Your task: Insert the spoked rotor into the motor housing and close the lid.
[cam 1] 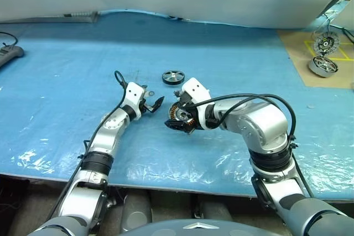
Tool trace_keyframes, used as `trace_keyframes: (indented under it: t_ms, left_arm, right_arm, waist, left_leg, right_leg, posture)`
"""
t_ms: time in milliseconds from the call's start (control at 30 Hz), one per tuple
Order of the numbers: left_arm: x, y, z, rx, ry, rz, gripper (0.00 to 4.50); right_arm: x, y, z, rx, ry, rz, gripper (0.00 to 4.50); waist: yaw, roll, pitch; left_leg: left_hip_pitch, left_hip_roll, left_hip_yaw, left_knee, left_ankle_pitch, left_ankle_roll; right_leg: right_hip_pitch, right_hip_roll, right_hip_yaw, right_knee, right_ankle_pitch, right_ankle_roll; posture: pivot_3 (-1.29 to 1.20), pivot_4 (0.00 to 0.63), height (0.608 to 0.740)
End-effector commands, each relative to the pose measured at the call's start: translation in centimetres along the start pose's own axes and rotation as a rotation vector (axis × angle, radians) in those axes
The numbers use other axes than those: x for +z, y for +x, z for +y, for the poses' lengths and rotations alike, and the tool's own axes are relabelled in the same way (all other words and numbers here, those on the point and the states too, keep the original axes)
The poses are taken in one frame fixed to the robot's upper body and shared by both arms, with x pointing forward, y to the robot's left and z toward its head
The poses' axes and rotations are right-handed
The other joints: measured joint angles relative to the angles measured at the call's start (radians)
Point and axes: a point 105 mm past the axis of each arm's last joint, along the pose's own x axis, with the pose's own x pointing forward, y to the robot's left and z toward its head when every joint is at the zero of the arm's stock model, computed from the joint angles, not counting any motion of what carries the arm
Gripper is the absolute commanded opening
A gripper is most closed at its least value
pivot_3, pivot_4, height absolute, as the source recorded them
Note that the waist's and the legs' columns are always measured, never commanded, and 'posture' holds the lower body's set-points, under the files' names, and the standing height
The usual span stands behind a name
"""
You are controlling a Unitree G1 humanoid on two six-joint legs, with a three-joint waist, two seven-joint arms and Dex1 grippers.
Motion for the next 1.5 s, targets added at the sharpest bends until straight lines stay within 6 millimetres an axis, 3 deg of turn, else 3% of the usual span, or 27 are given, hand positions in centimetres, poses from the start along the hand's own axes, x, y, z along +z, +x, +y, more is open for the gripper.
trace_keyframes:
  t_ms: [33, 267, 400, 600, 833, 1100, 1200, 1500]
  left_arm:
    - [0.9, 0.1, 0.1, -0.008, 0.023, -0.034, 4.5]
    - [0.9, 0.0, 0.4, -0.026, 0.041, -0.021, 4.5]
    - [0.6, 0.1, 0.8, -0.03, 0.051, -0.001, 4.5]
    - [0.3, 0.9, 1.1, -0.05, 0.052, 0.025, 4.5]
    - [0.5, 1.7, 1.9, -0.083, 0.058, 0.046, 4.5]
    - [-1.6, 2.4, 1.6, -0.11, 0.073, 0.131, 4.5]
    - [-2.9, 2.4, 1.2, -0.1, 0.088, 0.173, 3.88]
    - [-4.3, 2.2, 0.7, -0.113, 0.033, 0.213, 0.87]
  right_arm:
    - [0.1, -1.6, 0.6, 0.043, -0.026, -0.045, 4.48]
    - [-3.1, -3.6, -0.2, 0.02, 0.034, -0.087, 4.48]
    - [-3.1, -4.9, -1.4, -0.107, -0.049, -0.316, 4.48]
    - [-4.2, -6.4, -3.1, -0.289, -0.028, -0.599, 4.48]
    - [-8.2, -4.9, -2.8, -0.295, 0.008, -0.657, 4.48]
    - [-9.1, -3.0, -2.4, -0.324, -0.042, -0.661, 4.48]
    - [-9.2, -2.7, -2.3, -0.331, -0.06, -0.657, 4.5]
    - [-9.7, -3.1, -3.0, -0.375, -0.098, -0.643, 4.5]
  waist:
    - [0.007, 0.0, 0.0]
    - [0.015, 0.0, 0.0]
    - [0.016, 0.0, 0.0]
    - [0.01, 0.0, 0.0]
    - [0.007, 0.0, 0.0]
    - [0.007, 0.0, 0.0]
    - [0.008, 0.0, 0.0]
    - [0.008, 0.001, -0.001]
  left_leg:
    - [0.0, 0.0, 0.0, 0.0, 0.0, 0.0]
    - [0.0, 0.0, 0.0, 0.0, 0.0, 0.0]
    - [0.0, 0.0, 0.0, 0.0, 0.0, 0.0]
    - [-0.001, 0.0, 0.0, 0.002, 0.0, 0.0]
    - [-0.003, -0.001, -0.001, 0.002, 0.0, 0.001]
    - [-0.004, -0.001, -0.001, 0.003, 0.0, 0.001]
    - [-0.004, -0.001, -0.002, 0.003, 0.0, 0.001]
    - [0.002, -0.001, -0.002, 0.003, -0.001, 0.002]
  right_leg:
    - [0.0, 0.0, 0.0, 0.0, 0.0, 0.0]
    - [0.001, 0.0, -0.001, -0.001, 0.0, 0.0]
    - [0.001, 0.0, -0.001, -0.001, 0.0, 0.0]
    - [0.0, -0.001, -0.001, 0.0, 0.0, 0.001]
    - [-0.001, -0.002, -0.001, -0.001, 0.0, 0.001]
    - [0.0, -0.001, -0.002, -0.001, 0.0, 0.001]
    - [0.001, -0.002, -0.002, -0.001, 0.0, 0.001]
    - [0.006, -0.003, -0.002, -0.002, -0.002, -0.003]
  posture:
    - [0.0, 0.15, 0.74]
    - [0.0, 0.15, 0.74]
    - [0.0, 0.15, 0.74]
    - [0.0, 0.15, 0.74]
    - [0.0, 0.15, 0.74]
    - [0.0, 0.15, 0.74]
    - [0.0, 0.15, 0.74]
    - [0.0, 0.15, 0.74]
